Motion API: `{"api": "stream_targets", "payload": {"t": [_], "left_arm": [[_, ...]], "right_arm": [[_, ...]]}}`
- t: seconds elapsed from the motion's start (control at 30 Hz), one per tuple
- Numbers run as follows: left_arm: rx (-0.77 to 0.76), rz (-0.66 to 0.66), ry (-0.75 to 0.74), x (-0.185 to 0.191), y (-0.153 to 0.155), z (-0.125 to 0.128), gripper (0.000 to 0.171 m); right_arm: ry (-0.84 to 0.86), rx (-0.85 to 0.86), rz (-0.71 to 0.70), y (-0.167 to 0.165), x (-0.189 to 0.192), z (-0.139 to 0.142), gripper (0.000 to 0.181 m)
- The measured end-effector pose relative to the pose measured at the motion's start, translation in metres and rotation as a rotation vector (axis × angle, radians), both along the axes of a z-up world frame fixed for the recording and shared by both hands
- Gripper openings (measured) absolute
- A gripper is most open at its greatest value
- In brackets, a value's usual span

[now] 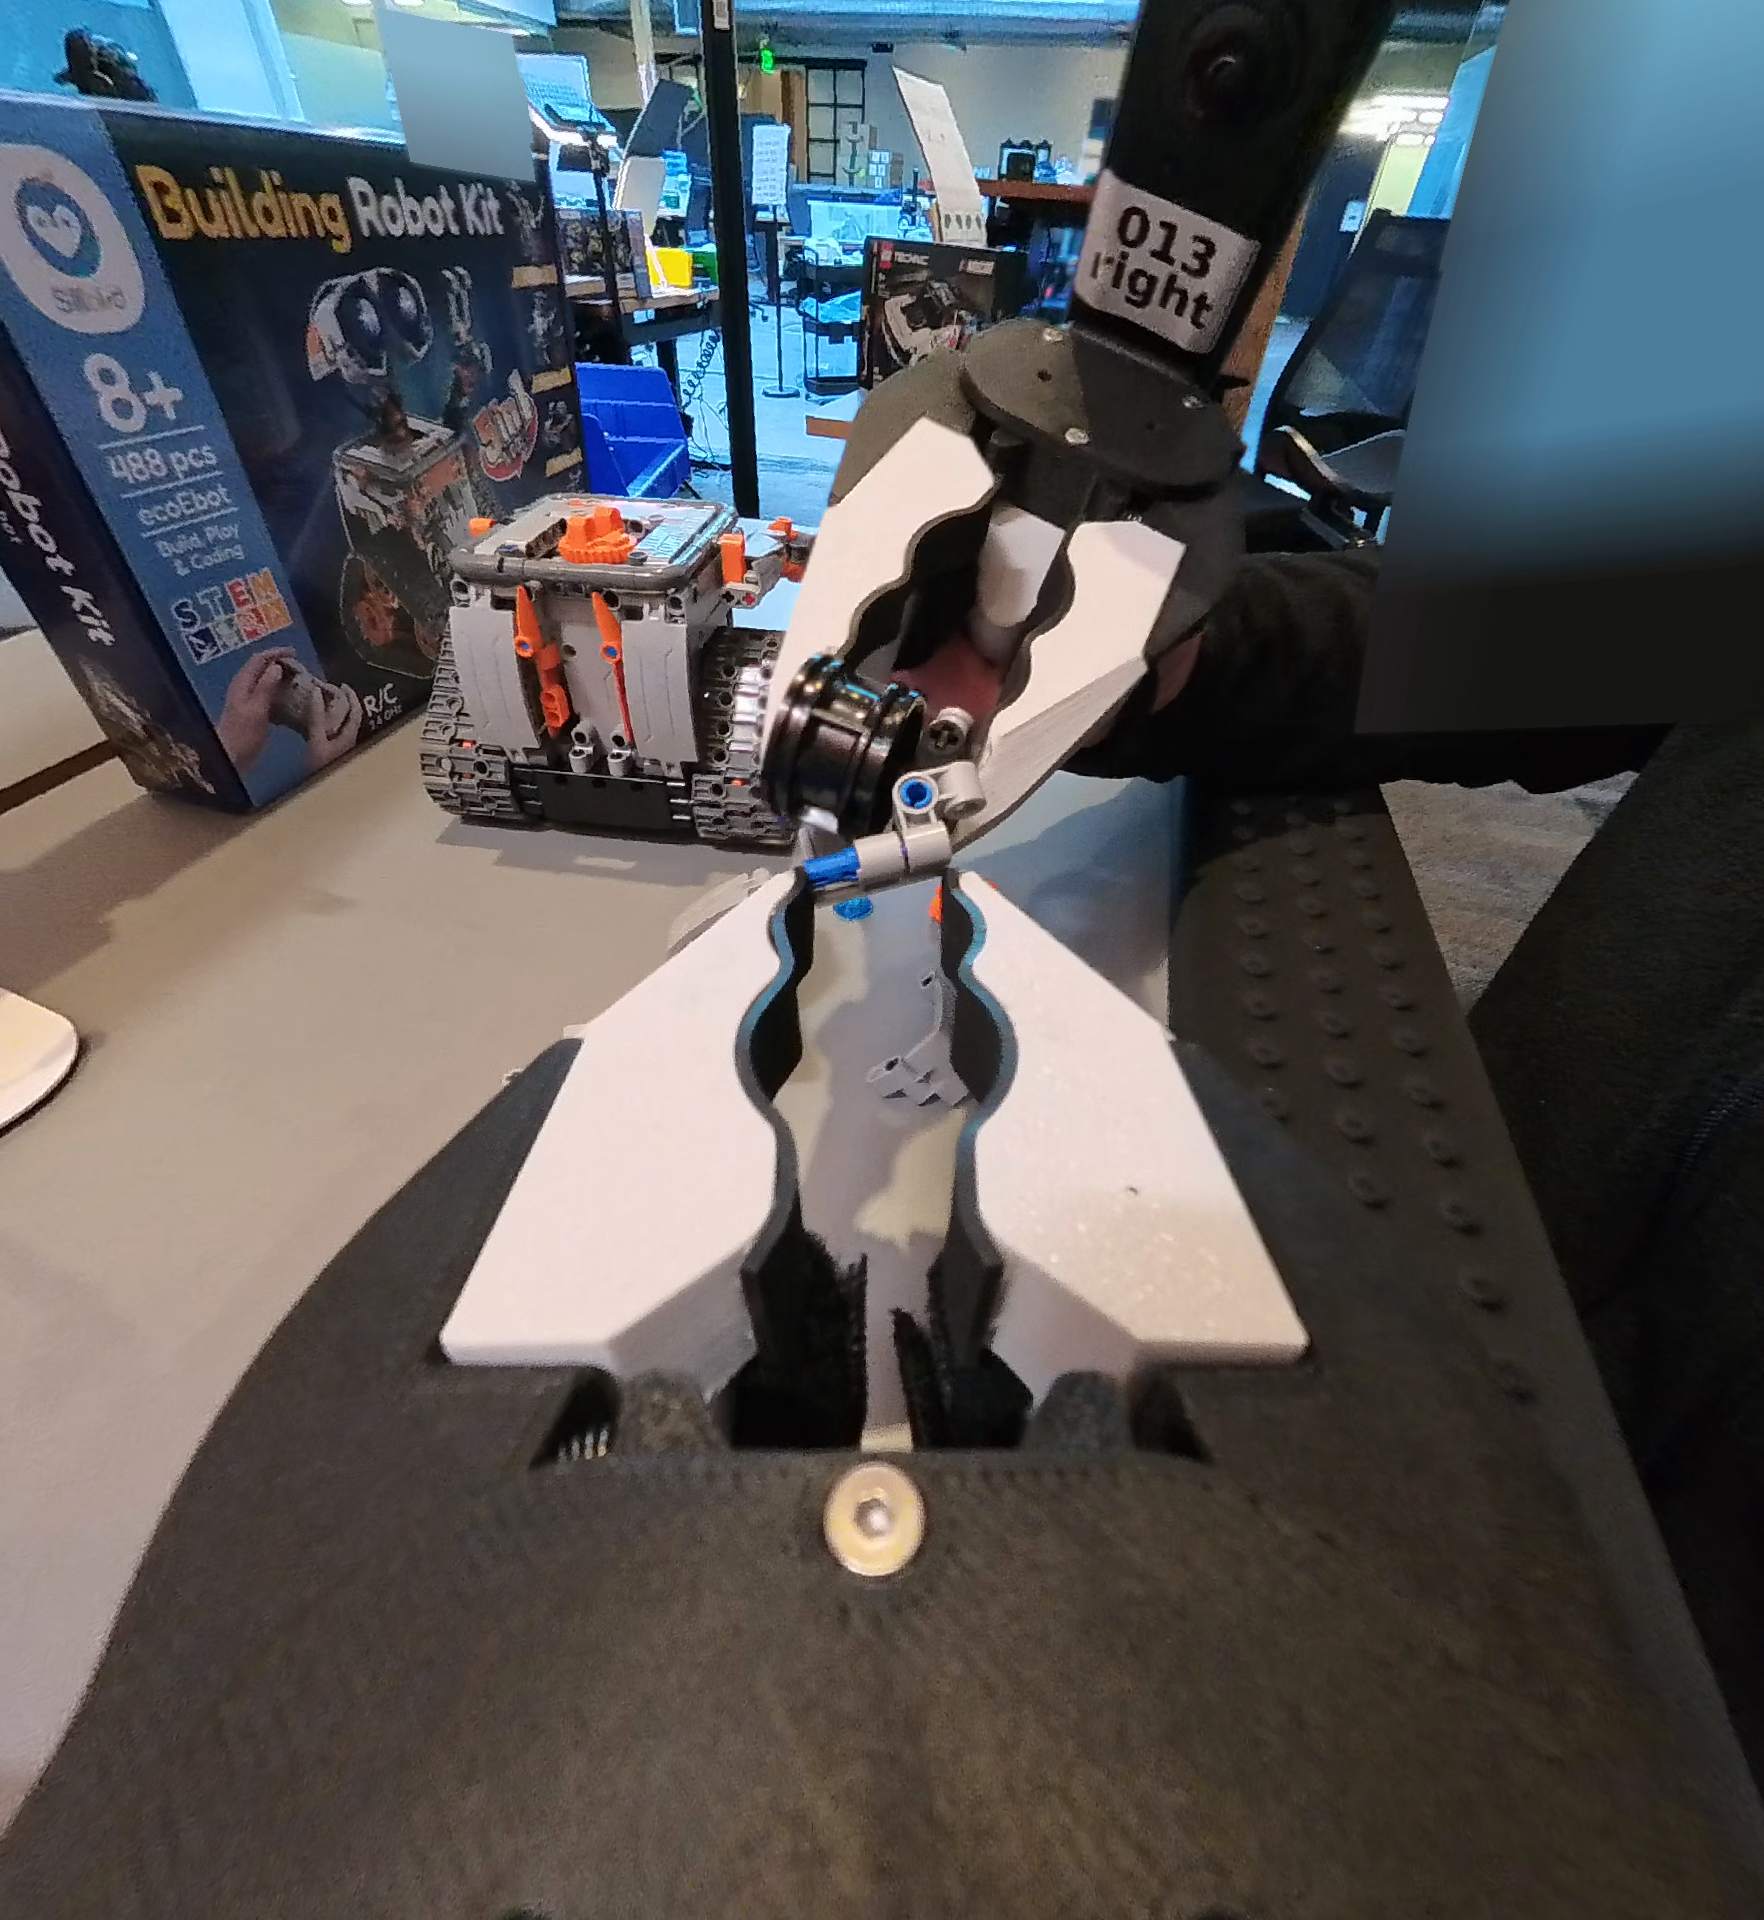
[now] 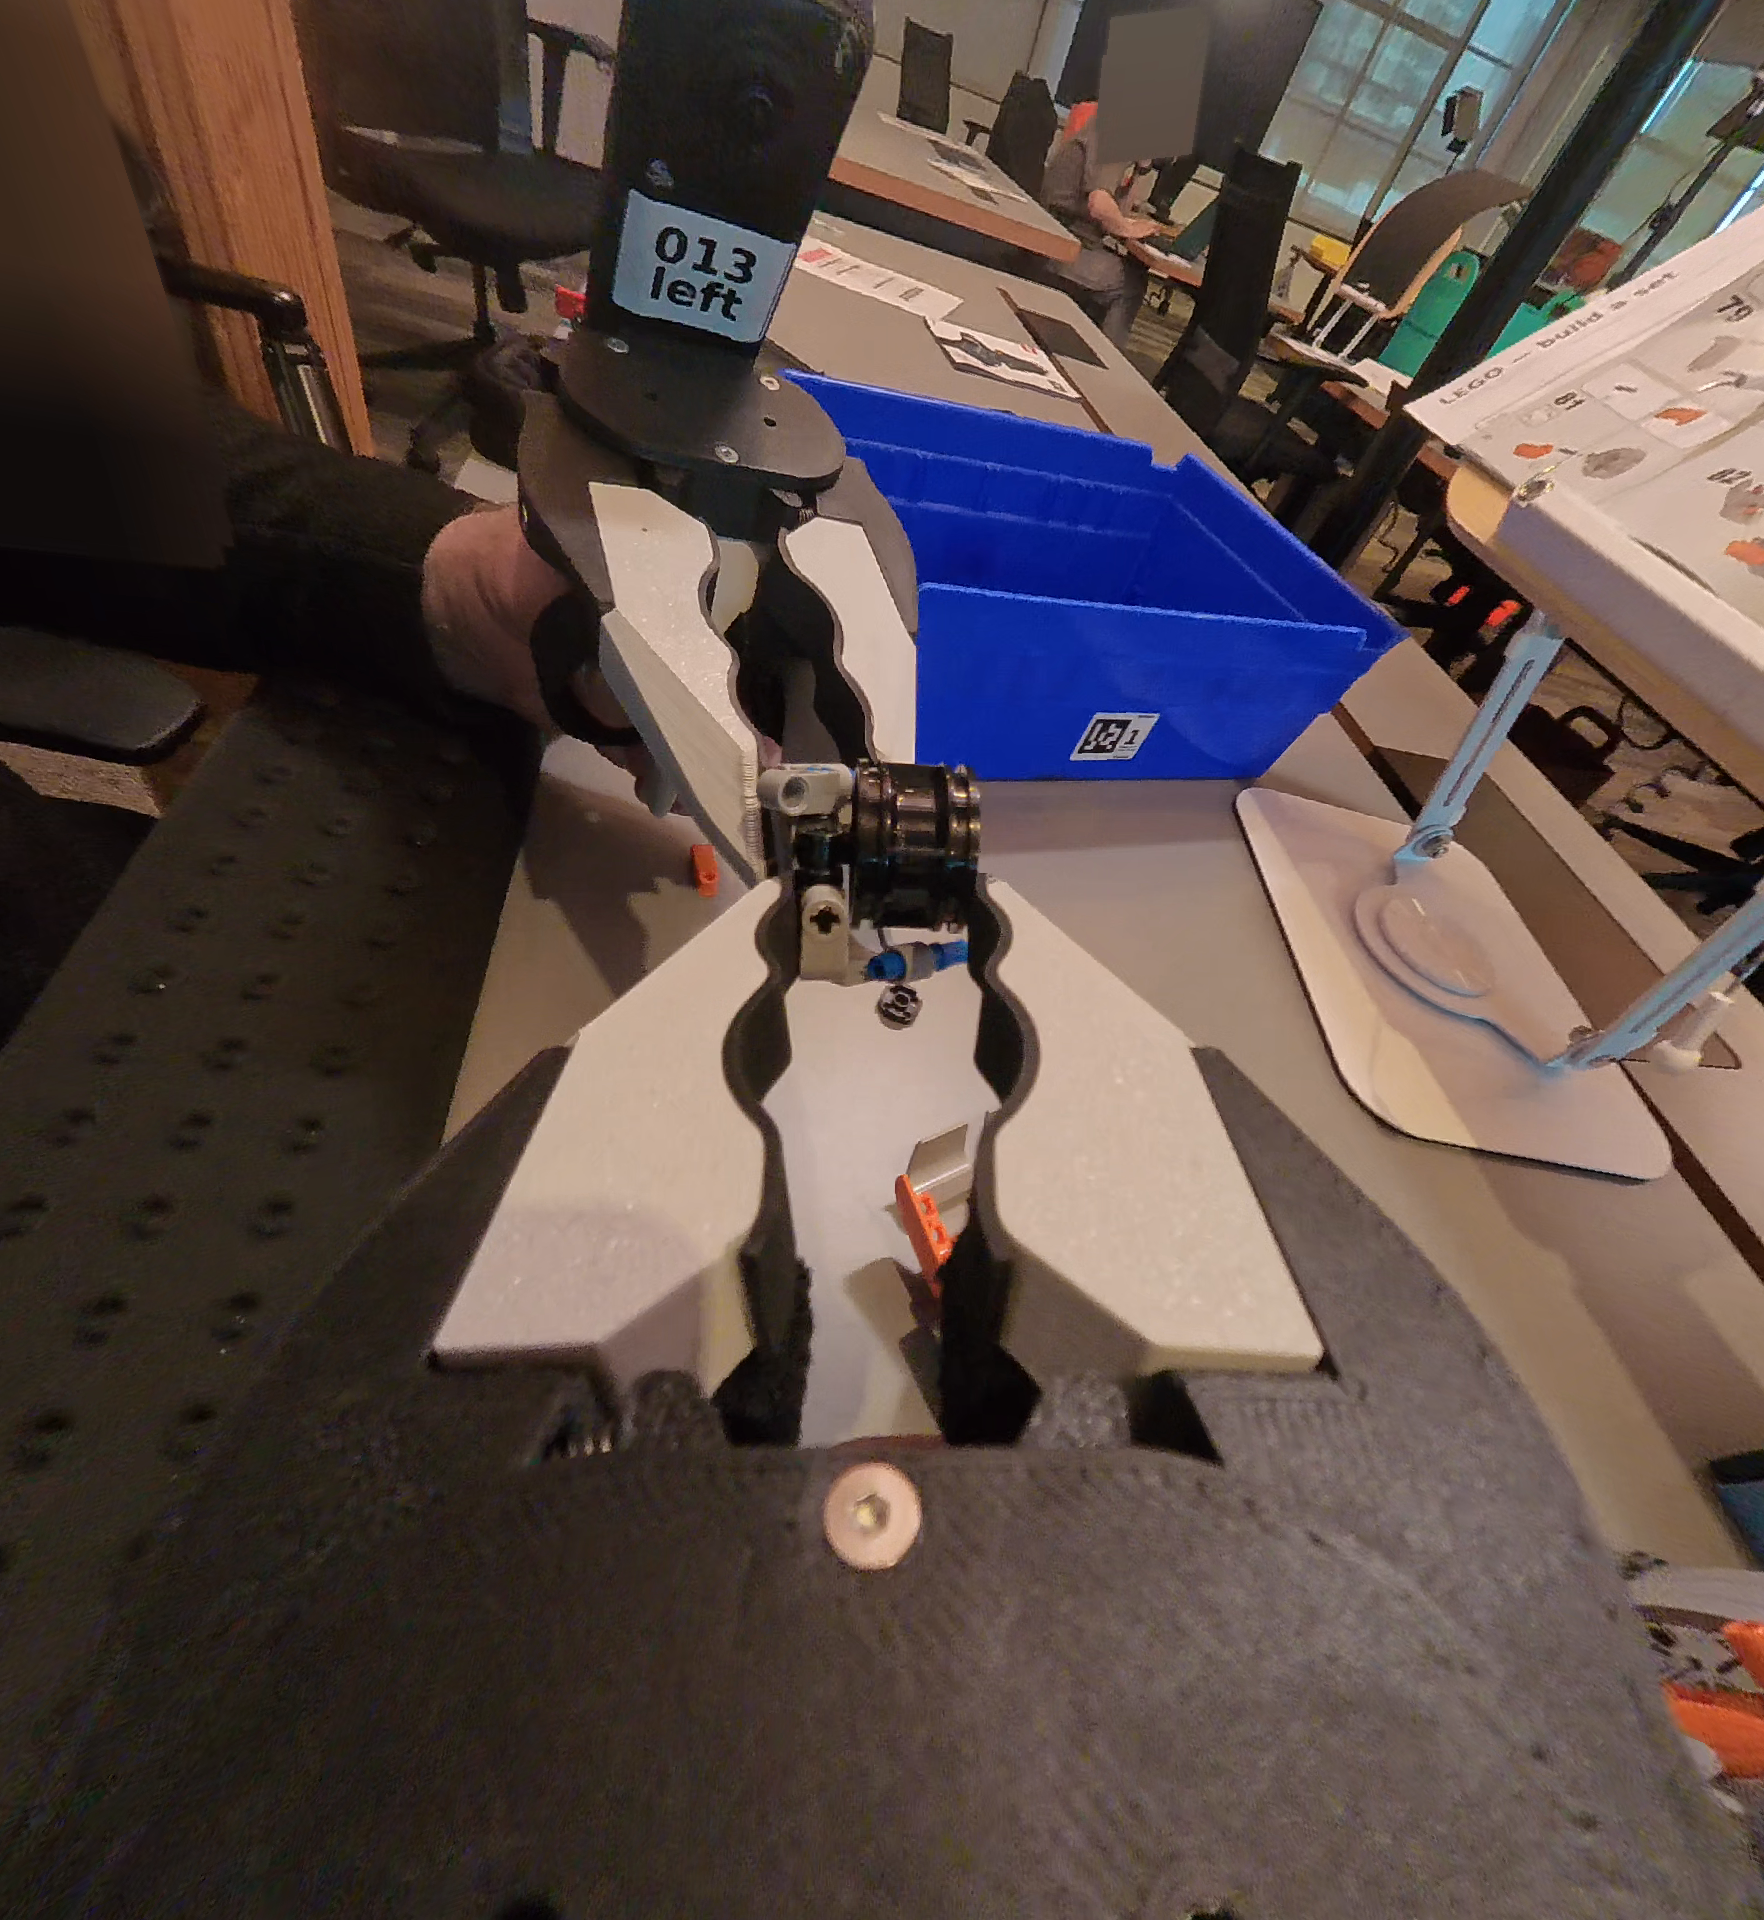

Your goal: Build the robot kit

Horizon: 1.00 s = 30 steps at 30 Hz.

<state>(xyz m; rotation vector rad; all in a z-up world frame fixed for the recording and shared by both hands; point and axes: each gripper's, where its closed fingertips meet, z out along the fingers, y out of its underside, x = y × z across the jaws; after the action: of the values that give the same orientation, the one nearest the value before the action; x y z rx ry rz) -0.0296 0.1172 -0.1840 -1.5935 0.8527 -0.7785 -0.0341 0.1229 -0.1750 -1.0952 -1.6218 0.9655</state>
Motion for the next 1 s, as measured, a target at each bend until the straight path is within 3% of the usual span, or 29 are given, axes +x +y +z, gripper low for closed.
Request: {"api": "stream_targets", "payload": {"t": [0.13,0.33,0.63,1.0], "left_arm": [[-0.012,-0.005,0.003,0.000,0.000,-0.002,0.021],[0.003,-0.033,0.020,0.005,-0.004,-0.003,0.021],[0.035,-0.054,0.035,0.008,-0.009,-0.001,0.021],[0.057,-0.103,0.024,0.014,-0.017,0.002,0.021]], "right_arm": [[-0.011,0.052,-0.016,0.001,0.000,-0.001,0.030],[-0.049,-0.193,0.092,-0.004,0.004,-0.006,0.029],[-0.047,-0.196,0.128,-0.010,0.007,-0.004,0.029],[-0.053,-0.369,0.250,-0.022,0.011,-0.001,0.030]]}}
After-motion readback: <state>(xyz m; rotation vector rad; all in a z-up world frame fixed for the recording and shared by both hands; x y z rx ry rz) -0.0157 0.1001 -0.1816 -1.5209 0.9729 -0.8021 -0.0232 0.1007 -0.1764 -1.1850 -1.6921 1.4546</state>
